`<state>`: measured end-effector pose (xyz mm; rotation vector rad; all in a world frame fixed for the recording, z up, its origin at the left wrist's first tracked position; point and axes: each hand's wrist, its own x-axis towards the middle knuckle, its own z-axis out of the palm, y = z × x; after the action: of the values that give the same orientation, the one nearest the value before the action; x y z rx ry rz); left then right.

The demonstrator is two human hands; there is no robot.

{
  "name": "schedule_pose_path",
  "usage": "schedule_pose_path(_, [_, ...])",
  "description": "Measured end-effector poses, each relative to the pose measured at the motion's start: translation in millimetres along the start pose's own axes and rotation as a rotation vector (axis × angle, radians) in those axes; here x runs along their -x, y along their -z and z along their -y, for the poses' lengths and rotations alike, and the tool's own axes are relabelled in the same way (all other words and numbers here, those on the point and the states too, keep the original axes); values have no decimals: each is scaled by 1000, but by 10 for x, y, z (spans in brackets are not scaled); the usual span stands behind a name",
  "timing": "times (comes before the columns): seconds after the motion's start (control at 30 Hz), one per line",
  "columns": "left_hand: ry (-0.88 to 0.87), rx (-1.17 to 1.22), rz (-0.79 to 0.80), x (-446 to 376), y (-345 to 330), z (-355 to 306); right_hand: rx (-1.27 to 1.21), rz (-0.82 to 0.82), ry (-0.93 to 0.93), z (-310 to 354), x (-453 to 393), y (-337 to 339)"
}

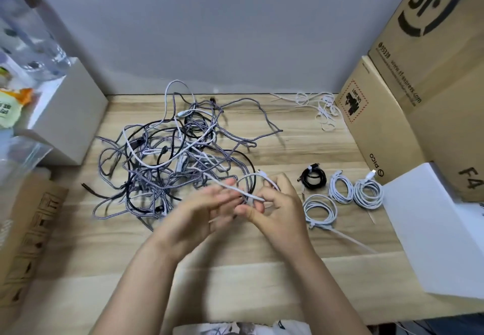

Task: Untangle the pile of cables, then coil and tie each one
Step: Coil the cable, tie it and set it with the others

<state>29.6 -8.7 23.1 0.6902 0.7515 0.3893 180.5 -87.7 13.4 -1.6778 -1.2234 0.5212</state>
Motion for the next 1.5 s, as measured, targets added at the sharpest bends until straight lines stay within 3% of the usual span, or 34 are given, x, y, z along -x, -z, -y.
schedule_pose_path(0.07, [41, 447, 87, -34, 76, -177, -79, -41, 20, 81, 47, 22])
schedule_pose_path(0.1, [19, 562, 80, -65, 101, -215, -115, -53, 23, 125, 65, 26])
schedule_pose_path(0.27, [26, 764, -285, -329, 135, -201, -276, -43, 72, 399, 71, 162])
schedule_pose_path(0.4, [-31, 797, -306, -376, 89, -218, -576, 21, 52, 619, 21, 308])
schedule_pose_path(0.5, [-68, 678, -301, -328, -6, -225, -764, -21, -86, 654, -50, 295])
schedule_pose_path(0.6, [-126, 484, -172, -205, -135, -198, -562, -144, -187, 537, -143, 175])
schedule_pose_path(0.77, [-221, 203, -68, -124, -341, -143, -104, 118, -222, 451, -195, -58])
schedule_pose_path(0.9, [-229, 87, -65, -68, -351, -174, -154, 123, -214, 460, -183, -33])
schedule_pose_path(1.0, [-262, -131, -67, 45, -342, -206, -292, 133, -272, 440, -138, 17])
schedule_pose_path(1.13, [-505, -527, -291, 208, -389, -216, -423, 169, -279, 511, -16, 123])
schedule_pose_path(1.27, [-1015, -886, -657, 241, -274, -202, -527, 189, -255, 561, 59, 272])
schedule_pose_path(1.33, [-1072, -1082, -577, 215, -193, -252, -580, 228, -272, 569, 57, 362])
schedule_pose_path(1.4, [-939, -1208, -350, 137, -94, -282, -644, 235, -284, 548, 61, 402])
schedule_pose_path(1.5, [-686, -992, -153, 102, -100, -254, -752, 219, -293, 473, 68, 390])
